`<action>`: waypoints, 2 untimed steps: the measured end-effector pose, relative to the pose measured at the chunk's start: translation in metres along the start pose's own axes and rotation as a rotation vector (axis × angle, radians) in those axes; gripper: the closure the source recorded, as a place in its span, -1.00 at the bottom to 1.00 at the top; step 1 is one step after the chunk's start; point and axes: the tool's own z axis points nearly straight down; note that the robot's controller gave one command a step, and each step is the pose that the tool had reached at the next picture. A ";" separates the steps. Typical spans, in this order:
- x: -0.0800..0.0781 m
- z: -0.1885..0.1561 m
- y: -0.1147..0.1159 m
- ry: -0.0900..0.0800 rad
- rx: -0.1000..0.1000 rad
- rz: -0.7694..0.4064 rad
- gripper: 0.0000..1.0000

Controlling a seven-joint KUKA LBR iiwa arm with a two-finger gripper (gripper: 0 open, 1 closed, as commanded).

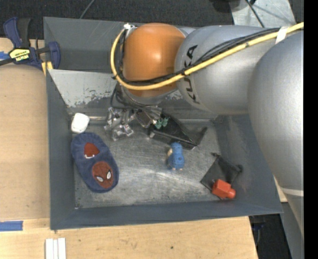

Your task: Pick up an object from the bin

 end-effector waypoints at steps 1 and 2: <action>0.037 0.016 0.015 0.012 -0.004 -0.066 1.00; 0.036 0.016 0.014 0.009 -0.003 -0.065 -1.00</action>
Offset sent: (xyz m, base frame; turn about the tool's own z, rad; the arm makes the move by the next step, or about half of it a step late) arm -0.0385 -0.0063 -0.0164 -0.0674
